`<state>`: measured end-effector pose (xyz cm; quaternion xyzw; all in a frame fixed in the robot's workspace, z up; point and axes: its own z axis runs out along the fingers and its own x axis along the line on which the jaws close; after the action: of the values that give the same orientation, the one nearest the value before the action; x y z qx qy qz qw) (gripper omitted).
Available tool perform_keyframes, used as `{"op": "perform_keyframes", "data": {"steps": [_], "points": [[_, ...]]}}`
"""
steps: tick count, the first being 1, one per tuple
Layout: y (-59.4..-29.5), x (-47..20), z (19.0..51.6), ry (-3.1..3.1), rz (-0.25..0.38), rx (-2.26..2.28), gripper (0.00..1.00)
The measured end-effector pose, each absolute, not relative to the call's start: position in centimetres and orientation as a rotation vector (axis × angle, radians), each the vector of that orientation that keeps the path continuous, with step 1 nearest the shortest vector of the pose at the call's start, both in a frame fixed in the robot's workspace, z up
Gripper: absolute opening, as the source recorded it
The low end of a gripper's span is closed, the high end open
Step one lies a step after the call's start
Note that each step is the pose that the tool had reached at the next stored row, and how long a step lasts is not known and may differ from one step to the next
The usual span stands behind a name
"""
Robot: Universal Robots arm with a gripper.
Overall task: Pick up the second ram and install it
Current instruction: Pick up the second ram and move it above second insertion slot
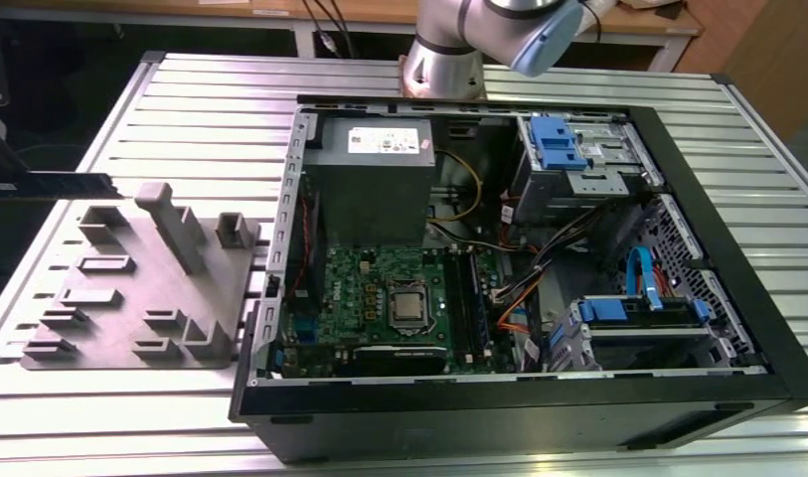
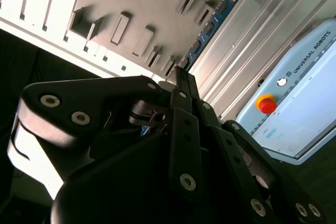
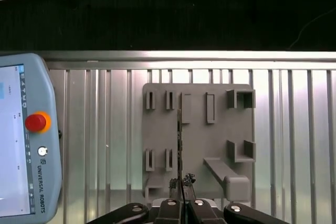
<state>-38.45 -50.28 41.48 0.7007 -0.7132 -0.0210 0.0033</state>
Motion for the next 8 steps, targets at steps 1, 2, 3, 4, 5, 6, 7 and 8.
{"op": "perform_keyframes", "data": {"steps": [1, 2, 3, 4, 5, 6, 7, 8], "points": [[-50.3, -38.2, 41.5, -2.236, -0.066, 2.197, 0.08], [-50.3, -37.9, 41.5, -2.236, -0.066, 2.197, 0.08], [-50.3, -37.7, 41.5, -2.236, -0.066, 2.197, 0.08], [-50.3, -37.4, 41.5, -2.236, -0.067, 2.197, 0.08], [-50.3, -37.2, 41.5, -2.236, -0.067, 2.197, 0.08], [-50.3, -36.9, 41.5, -2.236, -0.067, 2.197, 0.08], [-50.3, -36.7, 41.5, -2.236, -0.067, 2.197, 0.08], [-50.3, -36.4, 41.5, -2.236, -0.067, 2.197, 0.08]]}}
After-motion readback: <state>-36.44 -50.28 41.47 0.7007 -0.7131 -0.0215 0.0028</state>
